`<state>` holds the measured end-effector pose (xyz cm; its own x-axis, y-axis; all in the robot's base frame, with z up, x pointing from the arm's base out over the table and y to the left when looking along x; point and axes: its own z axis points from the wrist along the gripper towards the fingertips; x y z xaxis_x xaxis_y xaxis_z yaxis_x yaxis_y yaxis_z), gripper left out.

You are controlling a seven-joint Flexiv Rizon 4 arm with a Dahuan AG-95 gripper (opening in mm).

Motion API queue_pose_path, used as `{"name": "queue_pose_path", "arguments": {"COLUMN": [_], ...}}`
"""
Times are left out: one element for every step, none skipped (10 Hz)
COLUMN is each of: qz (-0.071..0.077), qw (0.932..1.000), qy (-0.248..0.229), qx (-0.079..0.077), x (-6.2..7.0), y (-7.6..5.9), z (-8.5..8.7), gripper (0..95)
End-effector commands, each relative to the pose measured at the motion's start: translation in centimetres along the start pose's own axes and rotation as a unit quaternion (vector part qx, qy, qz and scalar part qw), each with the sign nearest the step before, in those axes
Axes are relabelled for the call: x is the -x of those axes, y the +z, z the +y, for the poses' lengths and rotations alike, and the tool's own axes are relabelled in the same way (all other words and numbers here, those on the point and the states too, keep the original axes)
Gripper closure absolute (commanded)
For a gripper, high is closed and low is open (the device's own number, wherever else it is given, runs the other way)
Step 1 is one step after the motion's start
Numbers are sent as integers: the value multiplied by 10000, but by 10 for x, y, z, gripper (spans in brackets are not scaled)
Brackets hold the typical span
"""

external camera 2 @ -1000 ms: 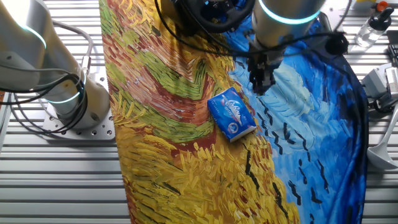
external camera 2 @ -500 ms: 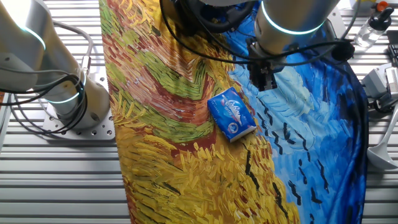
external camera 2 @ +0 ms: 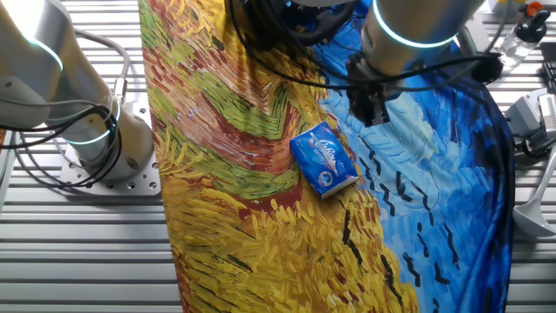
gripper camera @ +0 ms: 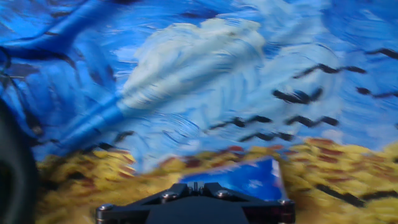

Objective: Rotate the steering wheel 90 degrees counterclockwise

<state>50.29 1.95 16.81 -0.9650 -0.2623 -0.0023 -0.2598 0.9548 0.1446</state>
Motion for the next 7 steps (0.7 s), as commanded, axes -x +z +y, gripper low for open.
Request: {"name": "queue_pose_path", "arguments": {"qz": [39,-5,42,81,106,100,81], "qw": [10000,9999,9999,9999,9999,9999,9998], "qy": [68,44,84,80,32,-38,-178], "qx": [-5,97,107,111,94,95,89], "x": [9,13,21,27,30,32,31], "y": [9,8,5,4,3,2,2], "z": [33,36,40,43,45,46,46], "gripper": [950,950,950,950,950,950,950]}}
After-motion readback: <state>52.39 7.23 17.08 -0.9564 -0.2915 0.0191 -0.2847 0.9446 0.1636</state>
